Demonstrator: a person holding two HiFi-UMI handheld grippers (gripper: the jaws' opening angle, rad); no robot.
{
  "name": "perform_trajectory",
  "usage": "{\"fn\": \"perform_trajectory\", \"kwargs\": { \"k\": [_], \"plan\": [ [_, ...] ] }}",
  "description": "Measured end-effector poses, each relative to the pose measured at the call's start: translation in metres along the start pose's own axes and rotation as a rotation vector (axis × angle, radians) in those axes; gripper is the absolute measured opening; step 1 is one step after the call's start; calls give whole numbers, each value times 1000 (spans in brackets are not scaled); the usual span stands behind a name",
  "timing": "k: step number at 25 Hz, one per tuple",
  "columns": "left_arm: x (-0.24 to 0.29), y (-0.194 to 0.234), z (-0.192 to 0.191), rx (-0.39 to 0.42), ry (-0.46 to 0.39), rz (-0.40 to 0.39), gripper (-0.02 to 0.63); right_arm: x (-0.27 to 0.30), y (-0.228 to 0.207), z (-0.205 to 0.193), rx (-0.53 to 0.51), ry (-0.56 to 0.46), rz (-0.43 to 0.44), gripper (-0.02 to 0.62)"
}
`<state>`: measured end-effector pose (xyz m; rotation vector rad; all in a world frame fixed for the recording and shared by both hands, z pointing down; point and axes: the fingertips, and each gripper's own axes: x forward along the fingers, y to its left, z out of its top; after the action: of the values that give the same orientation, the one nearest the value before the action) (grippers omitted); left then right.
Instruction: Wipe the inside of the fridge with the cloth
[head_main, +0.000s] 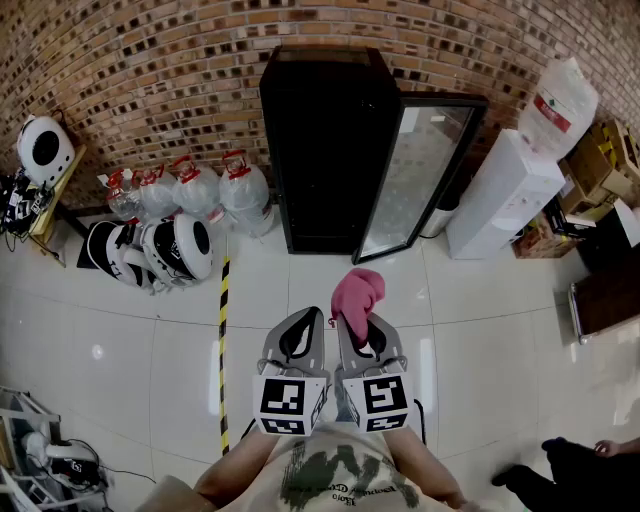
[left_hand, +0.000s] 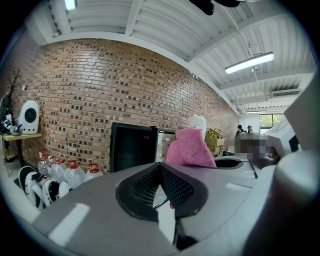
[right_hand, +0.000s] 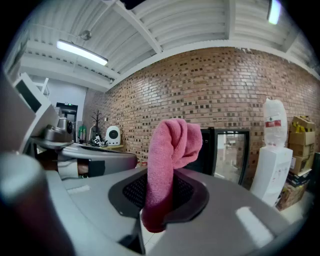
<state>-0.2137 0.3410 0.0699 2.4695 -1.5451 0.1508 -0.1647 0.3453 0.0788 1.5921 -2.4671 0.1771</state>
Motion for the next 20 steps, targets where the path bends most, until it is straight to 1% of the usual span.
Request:
{"fn": "perform_trajectory", "kwargs": {
  "k": [4,7,15,20],
  "plan": [
    [46,15,5,-7,13,11,12,43,-32,3,14,-1,0,55],
    [92,25,14,15,15,27,12,83,-61,10,18,-9,16,55],
    [217,52,58,11,8,90,12,189,-124,57,-21,-44,127,57],
    [266,69,80,-13,-4,148,12,235,-152,80,-50,-66,194,57]
  ]
}}
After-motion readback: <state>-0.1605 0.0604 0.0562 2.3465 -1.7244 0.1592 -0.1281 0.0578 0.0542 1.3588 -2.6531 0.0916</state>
